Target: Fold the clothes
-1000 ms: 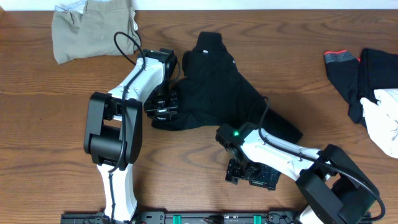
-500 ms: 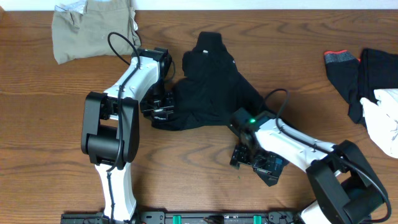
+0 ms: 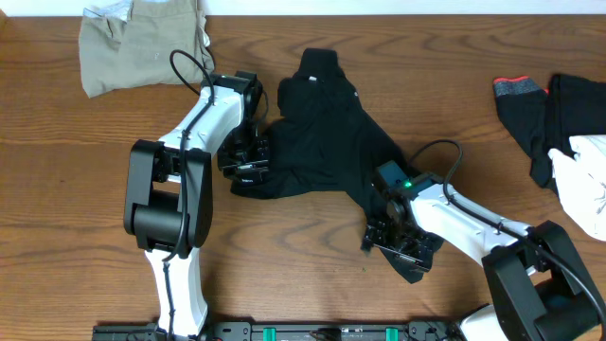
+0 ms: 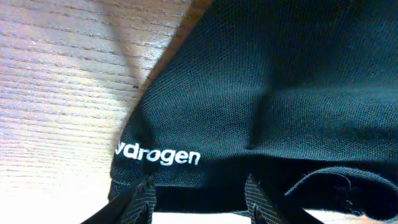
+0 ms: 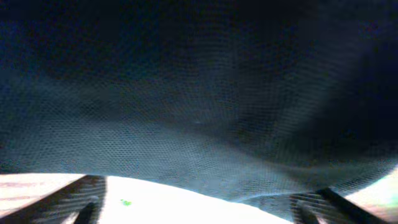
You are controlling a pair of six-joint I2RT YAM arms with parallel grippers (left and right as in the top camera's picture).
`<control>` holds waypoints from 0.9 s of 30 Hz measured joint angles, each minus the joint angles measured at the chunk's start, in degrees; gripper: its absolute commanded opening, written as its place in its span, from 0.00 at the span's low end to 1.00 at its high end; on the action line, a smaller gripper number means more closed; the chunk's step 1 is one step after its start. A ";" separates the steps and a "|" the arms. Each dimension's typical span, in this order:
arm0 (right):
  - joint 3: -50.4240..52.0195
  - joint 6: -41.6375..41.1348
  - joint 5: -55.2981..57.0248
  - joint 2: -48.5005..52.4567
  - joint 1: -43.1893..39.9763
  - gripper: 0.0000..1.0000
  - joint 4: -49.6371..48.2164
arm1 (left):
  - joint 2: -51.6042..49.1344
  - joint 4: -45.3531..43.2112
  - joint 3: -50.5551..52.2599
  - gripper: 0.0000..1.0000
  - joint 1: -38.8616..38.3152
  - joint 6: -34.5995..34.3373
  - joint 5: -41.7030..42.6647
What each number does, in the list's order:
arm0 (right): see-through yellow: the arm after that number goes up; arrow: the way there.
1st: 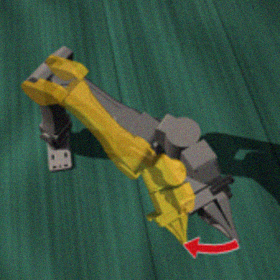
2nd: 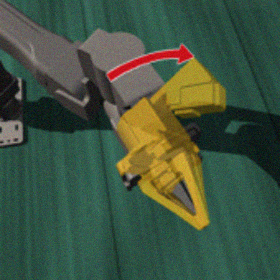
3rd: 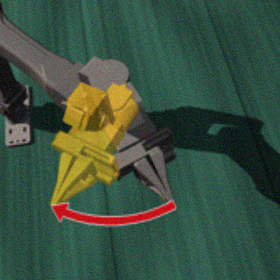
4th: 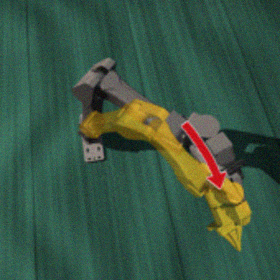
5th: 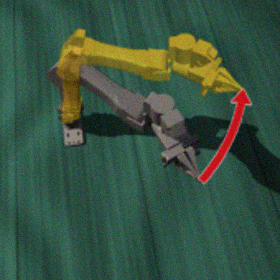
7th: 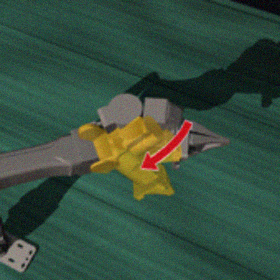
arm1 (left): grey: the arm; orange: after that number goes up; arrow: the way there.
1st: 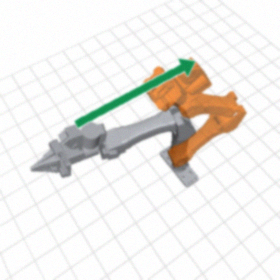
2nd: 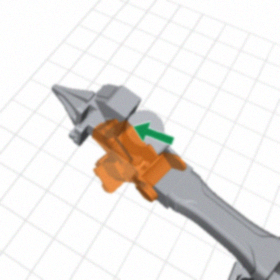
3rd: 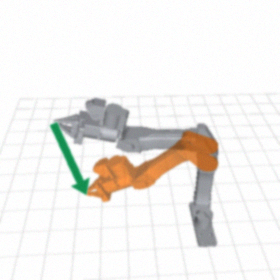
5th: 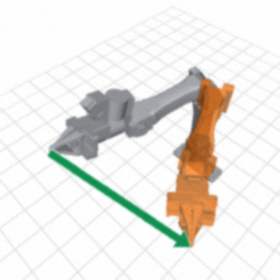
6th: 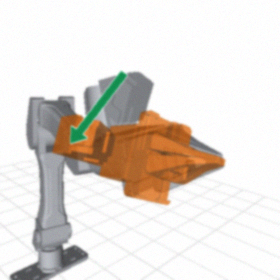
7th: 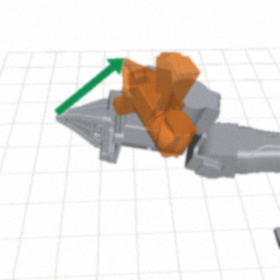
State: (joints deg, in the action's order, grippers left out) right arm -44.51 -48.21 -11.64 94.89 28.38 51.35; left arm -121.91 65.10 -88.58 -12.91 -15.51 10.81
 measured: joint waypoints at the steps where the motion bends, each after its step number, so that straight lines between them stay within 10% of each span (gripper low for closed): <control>1: 0.17 0.31 0.02 -0.11 -0.15 0.59 0.07 | 0.00 0.02 0.00 0.49 0.00 0.13 0.00; 5: 0.48 0.63 0.46 -0.20 -0.46 0.23 0.83 | 0.00 0.17 0.00 0.32 0.00 0.28 0.07; 10: 0.48 0.92 1.75 -0.17 -0.63 0.01 1.97 | 0.00 0.37 0.02 0.06 0.00 0.33 0.50; 27: -6.12 1.16 4.81 2.47 -0.94 0.01 8.39 | 1.11 0.42 0.07 0.06 0.00 0.57 0.63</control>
State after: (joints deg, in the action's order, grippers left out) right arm -50.63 -47.05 -6.83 97.36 27.44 59.75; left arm -120.79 65.52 -88.51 -12.91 -14.94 11.44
